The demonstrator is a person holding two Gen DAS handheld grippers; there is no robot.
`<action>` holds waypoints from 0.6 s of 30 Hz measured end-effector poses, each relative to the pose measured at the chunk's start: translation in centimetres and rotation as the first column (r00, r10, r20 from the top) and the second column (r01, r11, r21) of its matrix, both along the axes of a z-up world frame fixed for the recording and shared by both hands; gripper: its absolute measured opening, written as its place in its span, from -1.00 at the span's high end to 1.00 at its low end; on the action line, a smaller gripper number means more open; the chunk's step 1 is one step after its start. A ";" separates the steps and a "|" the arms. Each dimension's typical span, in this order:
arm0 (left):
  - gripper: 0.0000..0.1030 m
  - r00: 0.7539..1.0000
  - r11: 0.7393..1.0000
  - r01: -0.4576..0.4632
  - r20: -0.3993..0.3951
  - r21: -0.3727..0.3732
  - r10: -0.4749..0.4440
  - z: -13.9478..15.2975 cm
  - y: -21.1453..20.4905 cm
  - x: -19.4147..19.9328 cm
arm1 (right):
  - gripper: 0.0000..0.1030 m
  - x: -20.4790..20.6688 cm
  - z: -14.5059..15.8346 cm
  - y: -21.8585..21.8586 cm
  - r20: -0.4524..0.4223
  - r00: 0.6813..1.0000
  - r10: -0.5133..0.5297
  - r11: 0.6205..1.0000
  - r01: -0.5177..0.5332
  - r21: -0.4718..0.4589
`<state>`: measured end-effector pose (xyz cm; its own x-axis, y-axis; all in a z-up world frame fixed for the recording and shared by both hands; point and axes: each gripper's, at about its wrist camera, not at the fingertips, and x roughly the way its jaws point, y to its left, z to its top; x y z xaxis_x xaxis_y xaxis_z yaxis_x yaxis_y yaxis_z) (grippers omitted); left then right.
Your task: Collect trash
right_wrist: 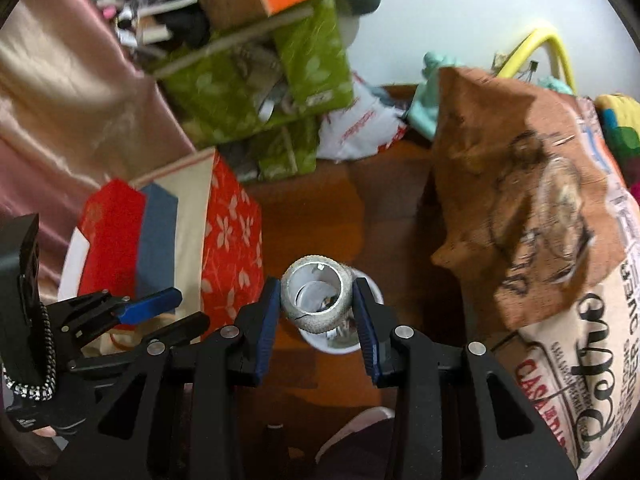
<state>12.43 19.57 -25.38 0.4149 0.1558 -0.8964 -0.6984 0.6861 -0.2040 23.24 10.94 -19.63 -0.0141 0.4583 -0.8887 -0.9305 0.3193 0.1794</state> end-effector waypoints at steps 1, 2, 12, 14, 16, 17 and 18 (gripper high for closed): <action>0.31 1.000 1.000 -0.011 -0.007 -0.011 0.011 -0.5 0.3 -0.2 | 0.35 -0.3 -0.8 0.5 -0.009 1.000 0.004 1.000 -0.004 -0.021; 0.31 1.000 0.999 -0.022 -0.016 -0.028 0.021 -1.2 0.7 -0.4 | 0.35 -0.4 -1.6 0.9 -0.020 1.000 0.009 0.999 -0.010 -0.042; 0.31 0.997 0.998 -0.035 -0.072 -0.053 0.031 -3.1 1.4 -0.4 | 0.32 -1.1 -4.7 3.7 -0.026 0.999 0.046 0.994 -0.049 -0.098; 0.31 0.997 0.998 -0.034 -0.075 -0.047 0.030 -2.9 1.5 -0.4 | 0.30 -0.9 -4.8 4.1 -0.024 0.999 0.037 0.993 -0.040 -0.108; 0.31 0.997 0.998 -0.035 -0.074 -0.043 0.031 -2.7 1.7 -0.3 | 0.22 -0.5 -4.9 4.0 -0.036 0.999 0.016 0.994 -0.020 -0.109; 0.31 0.997 0.999 -0.034 -0.072 -0.041 0.031 -2.5 1.7 -0.3 | 0.15 -0.2 -4.9 3.9 -0.037 0.999 0.006 0.994 -0.010 -0.107; 0.31 0.997 0.999 -0.032 -0.070 -0.037 0.029 -2.3 1.7 -0.2 | 0.11 0.0 -4.9 3.7 -0.037 0.999 -0.002 0.995 -0.002 -0.104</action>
